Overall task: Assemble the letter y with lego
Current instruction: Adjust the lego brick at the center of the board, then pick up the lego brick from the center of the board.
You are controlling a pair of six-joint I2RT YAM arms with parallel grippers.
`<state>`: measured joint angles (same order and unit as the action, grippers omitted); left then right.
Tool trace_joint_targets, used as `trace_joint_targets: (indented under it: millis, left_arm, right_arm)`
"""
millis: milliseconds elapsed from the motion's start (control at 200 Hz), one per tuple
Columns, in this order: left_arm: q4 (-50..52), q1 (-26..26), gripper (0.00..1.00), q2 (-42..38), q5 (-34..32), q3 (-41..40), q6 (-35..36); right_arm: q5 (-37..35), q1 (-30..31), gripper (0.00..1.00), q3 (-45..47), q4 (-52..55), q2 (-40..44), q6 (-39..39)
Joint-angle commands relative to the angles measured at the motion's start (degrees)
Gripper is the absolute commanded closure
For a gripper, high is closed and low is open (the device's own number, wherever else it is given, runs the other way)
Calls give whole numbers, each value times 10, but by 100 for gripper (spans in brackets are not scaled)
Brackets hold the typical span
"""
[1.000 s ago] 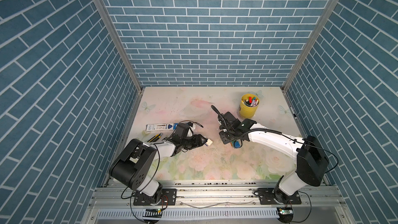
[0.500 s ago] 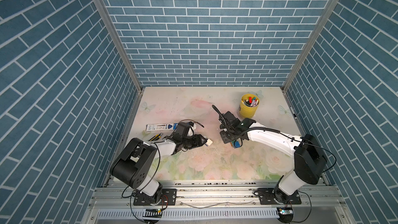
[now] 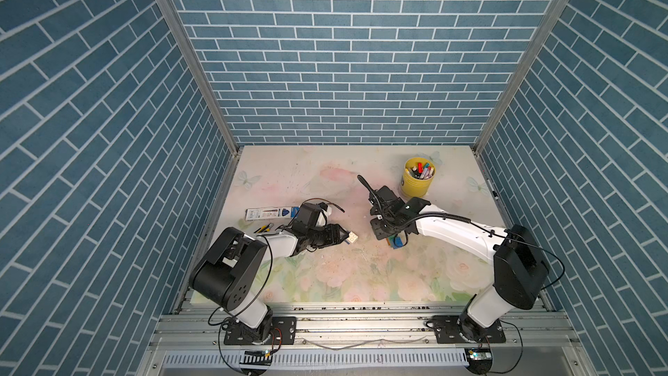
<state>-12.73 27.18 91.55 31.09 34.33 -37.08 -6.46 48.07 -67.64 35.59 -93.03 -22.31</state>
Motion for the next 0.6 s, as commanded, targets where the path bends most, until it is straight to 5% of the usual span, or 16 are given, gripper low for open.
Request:
trace_joint_targets:
  millis: [0,595]
  left_arm:
    - [118,1,36,43,-51,-30,11]
    - [121,2,40,60,-51,-29,8]
  right_arm:
    - [-10,-3,54,-1,19,-2,-22]
    - [-3,-51,53,2,77,23,-63]
